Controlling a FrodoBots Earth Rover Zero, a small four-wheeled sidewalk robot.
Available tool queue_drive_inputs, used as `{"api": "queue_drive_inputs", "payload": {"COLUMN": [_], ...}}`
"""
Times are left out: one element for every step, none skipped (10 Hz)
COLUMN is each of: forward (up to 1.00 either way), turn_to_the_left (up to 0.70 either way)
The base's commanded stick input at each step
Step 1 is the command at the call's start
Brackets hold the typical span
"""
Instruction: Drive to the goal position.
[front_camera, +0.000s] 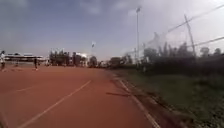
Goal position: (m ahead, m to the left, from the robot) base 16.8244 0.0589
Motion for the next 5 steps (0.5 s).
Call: {"api": "queue_drive_inputs", "payload": {"forward": [0.50,0.50,0.50,0.50,0.50], "turn_to_the_left": [0.00,0.00,0.00,0.00,0.00]}}
